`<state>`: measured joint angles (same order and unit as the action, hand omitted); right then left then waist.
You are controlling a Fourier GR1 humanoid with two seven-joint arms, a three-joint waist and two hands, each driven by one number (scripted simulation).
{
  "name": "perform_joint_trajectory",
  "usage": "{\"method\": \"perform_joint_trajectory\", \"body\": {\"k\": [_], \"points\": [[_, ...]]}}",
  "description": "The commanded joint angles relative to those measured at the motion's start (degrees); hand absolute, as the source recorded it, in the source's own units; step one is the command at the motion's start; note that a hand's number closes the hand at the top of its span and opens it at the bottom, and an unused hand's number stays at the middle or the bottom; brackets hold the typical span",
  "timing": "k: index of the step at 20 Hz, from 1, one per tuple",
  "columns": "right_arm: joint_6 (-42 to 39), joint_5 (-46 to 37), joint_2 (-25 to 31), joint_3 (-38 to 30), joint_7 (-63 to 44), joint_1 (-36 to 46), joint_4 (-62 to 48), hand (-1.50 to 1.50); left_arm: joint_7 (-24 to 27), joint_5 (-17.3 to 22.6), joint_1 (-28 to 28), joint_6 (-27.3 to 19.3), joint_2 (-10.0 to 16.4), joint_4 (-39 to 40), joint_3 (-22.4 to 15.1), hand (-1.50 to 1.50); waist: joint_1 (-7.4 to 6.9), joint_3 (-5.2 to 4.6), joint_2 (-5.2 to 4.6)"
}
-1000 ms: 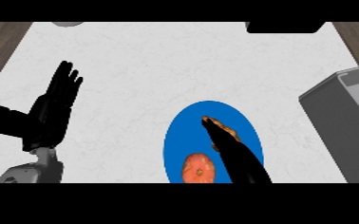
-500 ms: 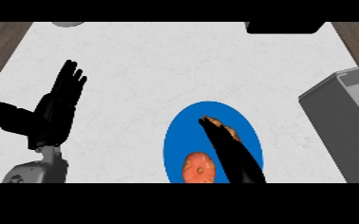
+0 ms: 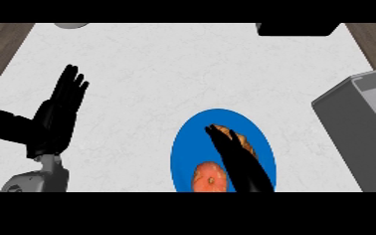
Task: Pick the squash from the plate and place it in the cardboard box
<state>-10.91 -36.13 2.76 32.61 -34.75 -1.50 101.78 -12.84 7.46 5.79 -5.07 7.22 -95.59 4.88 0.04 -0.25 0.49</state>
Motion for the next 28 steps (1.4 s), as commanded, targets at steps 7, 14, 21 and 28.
{"method": "perform_joint_trajectory", "body": {"k": [7,14,21,28], "points": [[2.5,-4.0,-2.1,1.6,5.2,1.7,-7.3,1.50,1.8,-1.4,-0.7,0.3,-1.0,0.7,-0.5,0.00,-0.17,0.26,-0.48],[6.1,-10.9,-0.7,5.2,7.5,-1.3,-4.1,1.50,2.5,-0.6,0.4,0.9,-0.8,2.9,1.1,0.00,0.00,0.25,-0.46],[4.7,-22.5,9.0,9.4,5.4,-3.7,4.5,1.50,-1.9,1.6,-0.2,2.4,1.7,-0.9,2.9,0.00,0.32,0.23,-0.20],[6.0,-33.7,15.4,13.8,4.5,-6.7,15.2,1.50,-0.3,-1.1,0.0,-0.1,-1.1,-0.6,0.6,0.00,0.28,0.24,-0.34]]}}
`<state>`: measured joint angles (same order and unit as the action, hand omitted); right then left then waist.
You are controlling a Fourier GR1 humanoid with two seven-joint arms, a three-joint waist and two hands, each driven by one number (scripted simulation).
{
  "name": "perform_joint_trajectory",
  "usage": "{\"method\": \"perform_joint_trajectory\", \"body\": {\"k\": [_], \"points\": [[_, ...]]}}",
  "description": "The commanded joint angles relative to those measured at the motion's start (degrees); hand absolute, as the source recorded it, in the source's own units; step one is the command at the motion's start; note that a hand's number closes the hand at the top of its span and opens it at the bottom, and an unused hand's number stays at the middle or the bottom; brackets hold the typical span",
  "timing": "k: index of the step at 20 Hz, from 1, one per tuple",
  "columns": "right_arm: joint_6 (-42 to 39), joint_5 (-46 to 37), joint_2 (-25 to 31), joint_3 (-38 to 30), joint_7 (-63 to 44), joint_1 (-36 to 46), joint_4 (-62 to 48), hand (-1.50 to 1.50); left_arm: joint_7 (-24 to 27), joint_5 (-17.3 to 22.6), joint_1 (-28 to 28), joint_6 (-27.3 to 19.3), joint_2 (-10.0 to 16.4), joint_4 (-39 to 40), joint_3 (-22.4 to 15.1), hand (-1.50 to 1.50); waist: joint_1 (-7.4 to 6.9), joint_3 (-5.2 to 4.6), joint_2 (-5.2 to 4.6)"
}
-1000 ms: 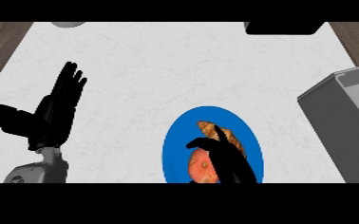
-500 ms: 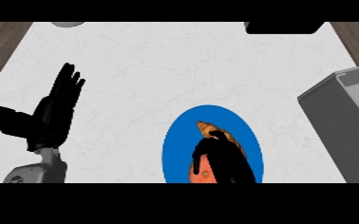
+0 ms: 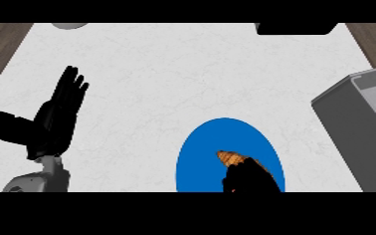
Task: Pick the squash from the plate and place it in the cardboard box
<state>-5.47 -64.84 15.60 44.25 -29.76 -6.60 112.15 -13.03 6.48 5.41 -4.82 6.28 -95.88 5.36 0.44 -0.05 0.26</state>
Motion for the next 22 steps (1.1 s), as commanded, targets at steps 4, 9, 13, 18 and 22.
{"method": "perform_joint_trajectory", "body": {"k": [4,9,13,18,22], "points": [[-10.4,-5.8,4.3,1.5,-3.1,2.0,15.4,1.50,0.9,-1.1,0.8,-0.9,-0.8,0.6,-0.4,0.00,-0.19,0.01,-0.16],[-11.8,-7.9,0.7,4.4,-8.4,-0.6,27.6,1.50,2.6,0.2,0.8,1.1,0.5,3.0,1.2,0.00,0.04,0.00,-0.18],[-10.7,-9.2,-5.2,-2.1,-13.6,3.0,31.3,1.50,-0.1,0.5,-1.6,1.5,0.3,-1.5,-0.3,0.00,-0.40,-0.01,-0.12],[-12.9,-8.6,-5.8,-11.3,-17.0,6.9,36.6,1.50,0.3,-0.9,0.7,-0.3,-0.5,0.2,-0.5,0.00,0.21,0.00,-0.20],[-13.6,-4.1,-3.8,-20.9,-16.2,4.8,38.3,1.50,-0.3,0.0,-0.3,0.1,0.3,-0.1,0.8,0.00,0.35,0.09,-0.21]]}}
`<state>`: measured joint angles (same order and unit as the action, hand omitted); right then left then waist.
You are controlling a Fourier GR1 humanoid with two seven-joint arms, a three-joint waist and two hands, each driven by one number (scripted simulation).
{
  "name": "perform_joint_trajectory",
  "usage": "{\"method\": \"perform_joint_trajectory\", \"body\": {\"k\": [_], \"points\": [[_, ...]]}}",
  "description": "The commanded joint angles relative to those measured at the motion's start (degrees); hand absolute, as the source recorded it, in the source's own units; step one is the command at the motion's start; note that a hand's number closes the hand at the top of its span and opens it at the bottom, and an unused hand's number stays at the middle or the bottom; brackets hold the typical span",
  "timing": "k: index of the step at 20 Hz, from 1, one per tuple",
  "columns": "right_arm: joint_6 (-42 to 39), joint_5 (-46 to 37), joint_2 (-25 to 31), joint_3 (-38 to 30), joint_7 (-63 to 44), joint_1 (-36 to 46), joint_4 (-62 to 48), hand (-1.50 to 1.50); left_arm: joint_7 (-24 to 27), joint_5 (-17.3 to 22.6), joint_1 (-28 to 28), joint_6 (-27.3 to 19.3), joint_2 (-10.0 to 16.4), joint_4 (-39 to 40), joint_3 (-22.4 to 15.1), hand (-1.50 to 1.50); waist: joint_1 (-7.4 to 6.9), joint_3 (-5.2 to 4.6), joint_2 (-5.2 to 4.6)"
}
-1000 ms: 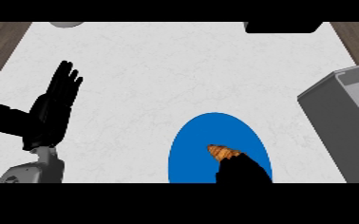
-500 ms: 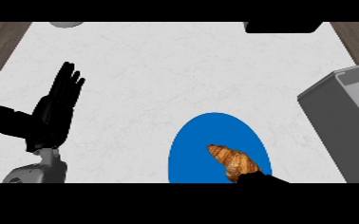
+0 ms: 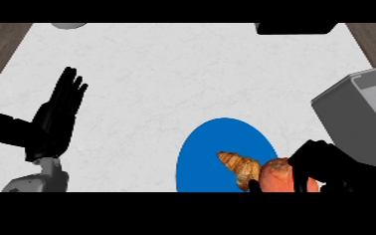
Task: Pick the squash from the plate and place it in the cardboard box
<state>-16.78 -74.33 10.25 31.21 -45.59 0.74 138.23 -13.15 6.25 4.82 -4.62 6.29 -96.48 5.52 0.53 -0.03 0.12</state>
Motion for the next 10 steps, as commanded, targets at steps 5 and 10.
{"method": "perform_joint_trajectory", "body": {"k": [5,10], "points": [[-12.2,13.9,0.3,-22.5,2.0,3.7,11.5,1.50,-0.8,1.3,-0.2,0.9,0.3,-0.6,0.6,0.00,-0.08,0.07,-0.03],[-8.4,17.5,0.2,-37.6,11.4,5.0,3.6,1.50,3.3,1.2,-2.0,1.6,0.3,0.2,1.2,0.00,0.03,0.15,-0.07]]}}
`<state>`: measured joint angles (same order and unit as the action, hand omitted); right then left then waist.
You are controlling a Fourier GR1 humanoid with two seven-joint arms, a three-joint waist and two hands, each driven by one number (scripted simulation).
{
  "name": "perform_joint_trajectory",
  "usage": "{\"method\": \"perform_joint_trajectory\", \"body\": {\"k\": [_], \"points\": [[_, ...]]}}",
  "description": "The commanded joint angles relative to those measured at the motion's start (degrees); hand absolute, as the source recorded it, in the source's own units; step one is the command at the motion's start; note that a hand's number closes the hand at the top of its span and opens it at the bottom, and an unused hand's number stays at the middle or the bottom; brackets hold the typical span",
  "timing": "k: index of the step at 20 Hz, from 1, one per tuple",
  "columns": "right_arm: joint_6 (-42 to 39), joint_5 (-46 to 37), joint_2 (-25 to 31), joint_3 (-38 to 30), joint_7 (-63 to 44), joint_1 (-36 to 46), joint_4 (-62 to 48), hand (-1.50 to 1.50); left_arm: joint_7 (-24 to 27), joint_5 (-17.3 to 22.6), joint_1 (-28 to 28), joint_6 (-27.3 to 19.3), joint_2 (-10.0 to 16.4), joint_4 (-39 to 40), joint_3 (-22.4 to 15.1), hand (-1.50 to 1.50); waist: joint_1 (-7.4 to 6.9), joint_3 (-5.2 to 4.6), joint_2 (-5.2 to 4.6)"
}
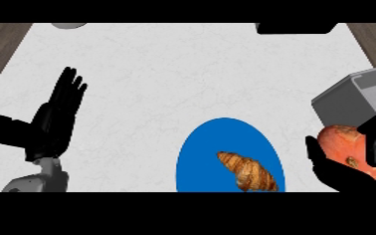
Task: Pick the squash from the plate and place it in the cardboard box
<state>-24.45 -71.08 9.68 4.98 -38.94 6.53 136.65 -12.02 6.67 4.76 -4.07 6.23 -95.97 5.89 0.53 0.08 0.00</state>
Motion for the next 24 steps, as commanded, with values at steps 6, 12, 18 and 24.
{"method": "perform_joint_trajectory", "body": {"k": [6,12,18,24], "points": [[2.5,19.6,10.6,-28.9,17.2,4.2,-12.9,1.50,-0.5,-2.9,3.5,-3.4,-2.8,2.0,-2.4,0.00,-0.13,-0.05,-0.03],[10.3,19.8,17.6,-34.6,31.3,2.7,-31.5,1.50,-2.4,-0.6,1.9,-0.7,-0.3,-0.6,-0.8,0.00,-0.62,-0.04,-0.07],[4.8,10.0,24.2,-27.6,31.9,0.0,-44.3,1.50,0.6,-1.0,1.9,-0.1,-1.6,1.5,-1.8,0.00,-1.53,-0.10,-0.57],[6.4,14.4,25.4,-30.2,38.1,6.1,-62.0,-1.50,-1.5,2.2,1.2,3.1,2.6,1.4,2.0,0.00,-1.29,-0.04,-0.20]]}}
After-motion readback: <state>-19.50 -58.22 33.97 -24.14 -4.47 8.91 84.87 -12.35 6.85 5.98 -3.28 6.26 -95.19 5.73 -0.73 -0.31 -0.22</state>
